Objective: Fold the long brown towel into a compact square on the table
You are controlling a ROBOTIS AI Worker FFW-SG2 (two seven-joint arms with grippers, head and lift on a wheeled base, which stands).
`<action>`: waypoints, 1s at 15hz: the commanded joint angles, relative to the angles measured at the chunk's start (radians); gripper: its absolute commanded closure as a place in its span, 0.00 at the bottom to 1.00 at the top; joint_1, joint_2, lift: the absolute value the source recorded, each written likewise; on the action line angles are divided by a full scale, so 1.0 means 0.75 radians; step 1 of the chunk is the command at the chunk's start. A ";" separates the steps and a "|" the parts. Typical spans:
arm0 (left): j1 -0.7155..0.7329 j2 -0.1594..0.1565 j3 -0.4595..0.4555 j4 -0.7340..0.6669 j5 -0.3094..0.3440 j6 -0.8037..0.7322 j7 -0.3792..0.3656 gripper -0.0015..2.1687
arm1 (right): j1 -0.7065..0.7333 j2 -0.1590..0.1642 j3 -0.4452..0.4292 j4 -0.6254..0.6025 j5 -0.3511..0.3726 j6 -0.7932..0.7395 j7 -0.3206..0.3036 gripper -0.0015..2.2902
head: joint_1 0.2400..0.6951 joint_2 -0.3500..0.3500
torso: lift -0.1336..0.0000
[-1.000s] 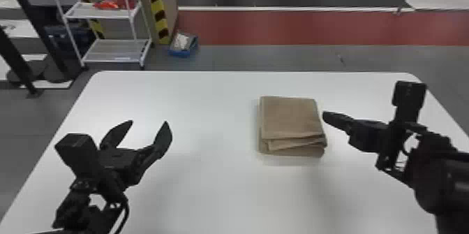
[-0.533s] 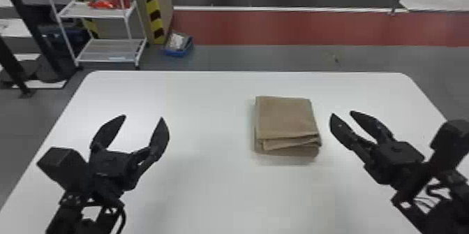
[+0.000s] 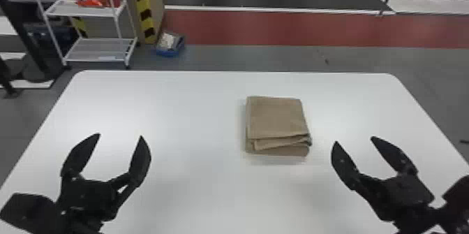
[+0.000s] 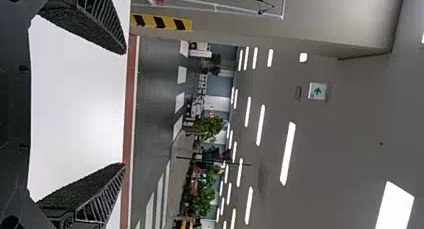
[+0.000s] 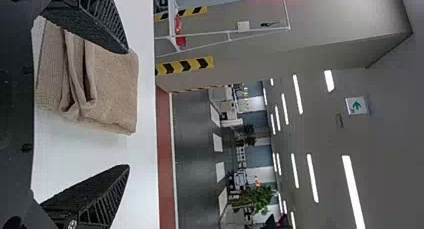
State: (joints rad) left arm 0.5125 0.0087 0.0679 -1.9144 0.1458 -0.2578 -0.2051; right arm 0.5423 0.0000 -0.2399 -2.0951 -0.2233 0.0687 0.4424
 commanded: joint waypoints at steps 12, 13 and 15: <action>0.028 0.001 0.042 -0.078 -0.051 0.134 0.018 0.04 | 0.048 0.001 0.115 -0.109 0.118 0.100 -0.103 0.04 | 1.00 0.54 | 0.08; 0.028 0.001 0.042 -0.078 -0.051 0.134 0.018 0.04 | 0.052 0.001 0.113 -0.111 0.118 0.100 -0.103 0.04 | 1.00 0.54 | 0.08; 0.028 0.005 0.042 -0.078 -0.051 0.134 0.018 0.04 | 0.058 0.001 0.113 -0.111 0.118 0.100 -0.105 0.04 | 1.00 0.54 | 0.08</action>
State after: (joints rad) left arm 0.5338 0.0097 0.0997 -1.9732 0.1074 -0.1571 -0.1917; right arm 0.5827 0.0000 -0.1544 -2.1776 -0.1350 0.1435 0.3644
